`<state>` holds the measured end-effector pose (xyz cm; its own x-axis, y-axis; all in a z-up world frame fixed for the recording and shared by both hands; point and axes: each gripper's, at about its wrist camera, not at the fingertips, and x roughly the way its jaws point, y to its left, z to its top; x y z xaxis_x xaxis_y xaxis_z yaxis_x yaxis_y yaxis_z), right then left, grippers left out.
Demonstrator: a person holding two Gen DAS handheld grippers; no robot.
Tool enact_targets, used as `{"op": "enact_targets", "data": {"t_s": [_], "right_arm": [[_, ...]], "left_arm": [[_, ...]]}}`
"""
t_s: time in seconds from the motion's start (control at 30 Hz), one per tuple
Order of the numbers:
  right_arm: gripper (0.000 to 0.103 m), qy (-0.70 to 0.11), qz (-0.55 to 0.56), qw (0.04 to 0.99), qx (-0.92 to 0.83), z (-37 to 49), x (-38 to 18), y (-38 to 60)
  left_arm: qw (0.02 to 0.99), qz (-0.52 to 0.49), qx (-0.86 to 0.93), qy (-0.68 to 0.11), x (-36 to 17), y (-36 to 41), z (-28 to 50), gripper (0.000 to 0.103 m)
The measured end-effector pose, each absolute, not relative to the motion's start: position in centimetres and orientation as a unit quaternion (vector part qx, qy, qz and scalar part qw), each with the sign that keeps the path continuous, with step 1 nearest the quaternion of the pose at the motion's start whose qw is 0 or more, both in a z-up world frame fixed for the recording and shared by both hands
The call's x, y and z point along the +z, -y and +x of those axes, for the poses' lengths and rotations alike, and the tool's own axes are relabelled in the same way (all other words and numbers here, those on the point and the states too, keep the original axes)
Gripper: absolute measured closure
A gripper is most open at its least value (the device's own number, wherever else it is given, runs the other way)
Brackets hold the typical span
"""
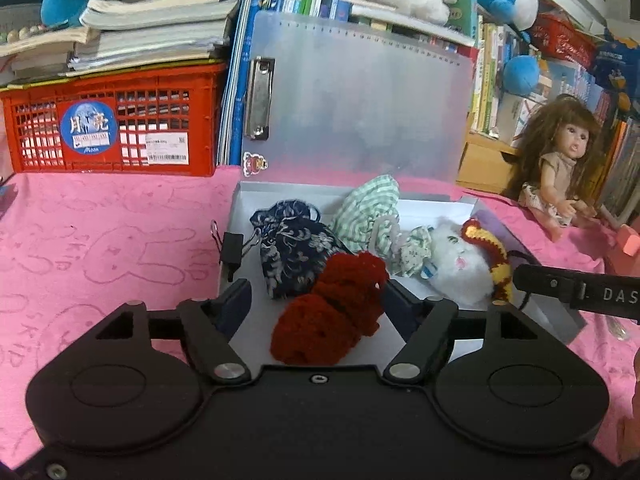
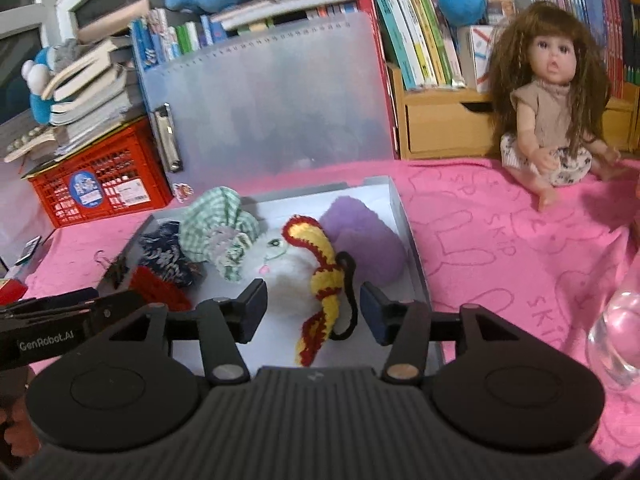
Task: Organize objects
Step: 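Lower the roll and snake into the box and open both grippers, then withdraw both grippers from the box toward the black caps and paper scrap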
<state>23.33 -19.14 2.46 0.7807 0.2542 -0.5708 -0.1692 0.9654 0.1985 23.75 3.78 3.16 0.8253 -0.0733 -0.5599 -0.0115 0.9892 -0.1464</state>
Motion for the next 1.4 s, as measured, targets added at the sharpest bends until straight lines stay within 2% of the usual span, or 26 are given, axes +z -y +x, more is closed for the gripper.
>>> {"op": "enact_targets", "data": {"t_s": [0.47,0.87,1.13,1.27,1.4], "right_arm": [[0.033,-0.282,0.032,0.938,0.199,15.5,4.2,16.6],[0.032,-0.298,0.000,0.928,0.224,12.4,2.5,15.1],[0.032,-0.314,-0.003,0.921,0.229,11.8,1.1,14.5],[0.032,-0.319,-0.010,0.920,0.227,11.6,0.5,14.1],[0.032,-0.323,-0.014,0.918,0.229,11.4,0.1,13.8]], "left_arm": [[0.958,-0.037,-0.065,-0.278,5.0,-3.1,15.7,0.028],[0.956,-0.022,-0.075,-0.282,3.7,-4.2,9.2,0.028],[0.950,-0.016,-0.082,-0.301,2.0,-4.9,6.2,0.033],[0.948,-0.019,-0.087,-0.306,1.5,-5.1,5.2,0.040],[0.948,-0.025,-0.091,-0.303,1.5,-5.3,4.1,0.043]]}}
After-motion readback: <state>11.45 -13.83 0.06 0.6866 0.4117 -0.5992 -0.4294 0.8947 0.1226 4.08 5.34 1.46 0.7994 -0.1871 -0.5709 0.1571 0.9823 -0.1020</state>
